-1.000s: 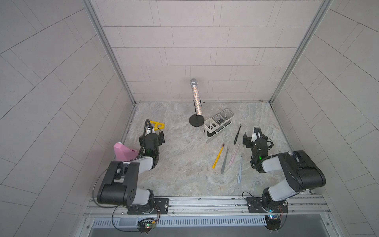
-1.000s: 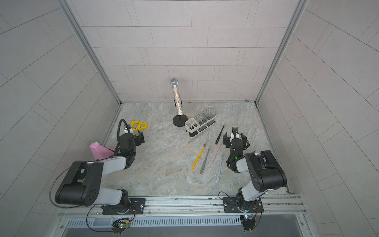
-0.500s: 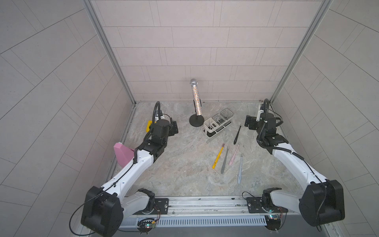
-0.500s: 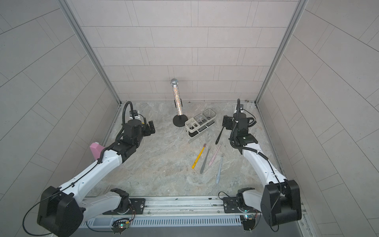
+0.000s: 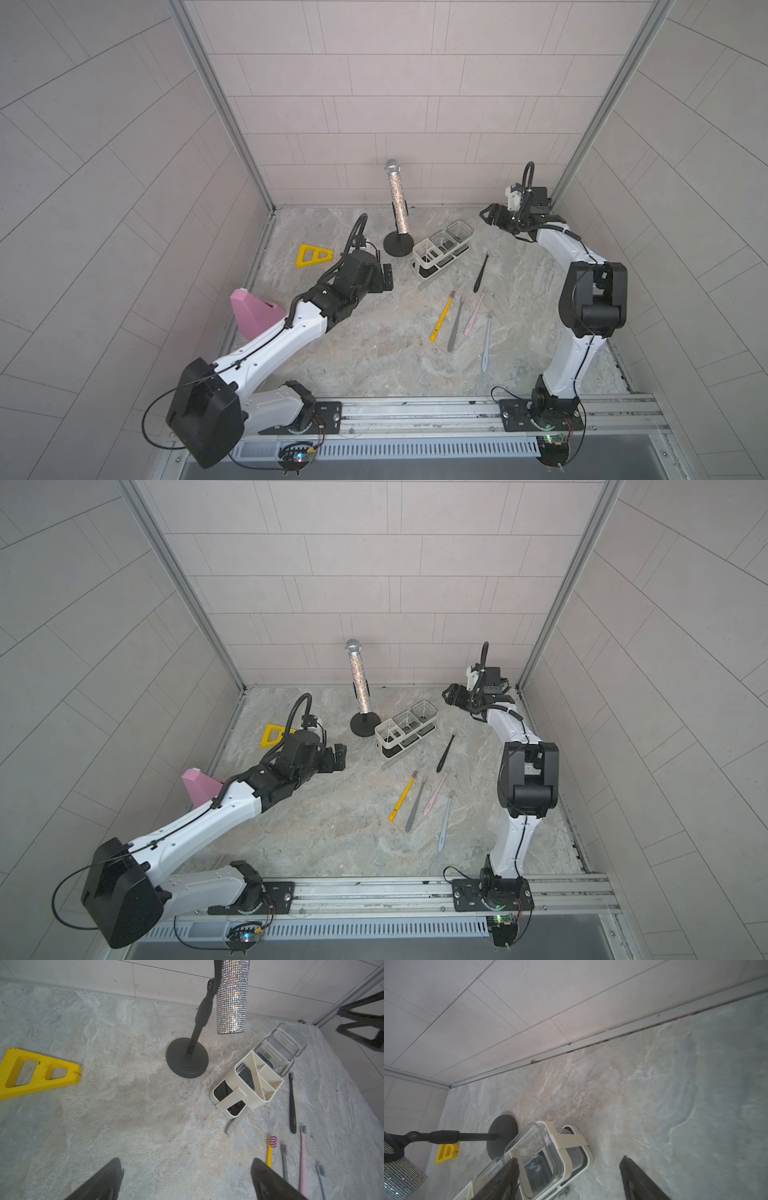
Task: Place the toothbrush into the toothbrush holder
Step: Move the toothbrush holder to the center of the board.
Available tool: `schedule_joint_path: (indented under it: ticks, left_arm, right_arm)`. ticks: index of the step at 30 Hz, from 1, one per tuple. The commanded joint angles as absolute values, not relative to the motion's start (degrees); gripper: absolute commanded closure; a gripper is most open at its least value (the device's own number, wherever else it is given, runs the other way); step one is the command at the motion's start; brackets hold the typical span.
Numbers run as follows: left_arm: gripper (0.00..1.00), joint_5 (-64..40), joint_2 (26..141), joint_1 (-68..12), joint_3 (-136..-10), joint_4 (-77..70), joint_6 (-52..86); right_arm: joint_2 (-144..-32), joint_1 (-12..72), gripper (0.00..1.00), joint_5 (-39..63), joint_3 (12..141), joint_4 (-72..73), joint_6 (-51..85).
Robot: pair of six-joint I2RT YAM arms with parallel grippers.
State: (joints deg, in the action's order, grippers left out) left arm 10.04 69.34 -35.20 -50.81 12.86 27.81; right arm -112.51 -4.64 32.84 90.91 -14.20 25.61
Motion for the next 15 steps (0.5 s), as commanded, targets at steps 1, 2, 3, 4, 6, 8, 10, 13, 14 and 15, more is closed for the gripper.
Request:
schedule_joint_path:
  ticks: [1,2,3,4,6,8,10,13,14,15]
  left_arm:
    - [0.0,8.0,70.6,-35.6,-53.1,14.0,28.0]
    - [0.0,7.3,71.0,-35.5,-53.6,14.1,27.7]
    - [0.0,6.8,71.5,-35.5,-54.0,14.3,27.5]
    - [0.0,6.2,72.0,-35.6,-54.4,14.4,27.4]
    - [0.0,5.4,72.8,-35.5,-55.0,14.3,27.3]
    - [0.0,5.2,73.6,-35.6,-55.5,14.4,26.8]
    - [0.0,5.2,74.2,-35.5,-55.9,14.4,26.3]
    - [0.0,5.7,75.1,-35.5,-56.0,14.6,25.7]
    - [0.0,5.8,75.3,-35.6,-56.0,14.7,25.4]
    - [0.0,6.0,75.7,-35.5,-56.0,14.7,25.2]
  right_arm:
    - [-116.5,-3.9,0.24,41.3,95.2,-16.1,29.3]
    - [-118.0,-3.6,0.25,42.5,96.5,-16.0,29.7]
    - [-119.4,-3.3,0.27,43.6,97.6,-16.0,29.9]
    - [-120.8,-2.8,0.28,44.5,99.1,-16.1,30.0]
    - [-123.0,-1.9,0.29,45.4,101.6,-17.3,29.5]
    - [-124.9,-0.9,0.31,45.4,103.9,-19.4,28.1]
    - [-126.0,-0.1,0.33,45.6,105.2,-20.8,26.8]
    - [-127.0,1.1,0.39,46.9,105.7,-21.7,25.4]
    - [-127.2,1.6,0.41,47.0,105.9,-22.4,24.6]
    - [-127.4,2.0,0.43,46.9,106.1,-23.1,24.0]
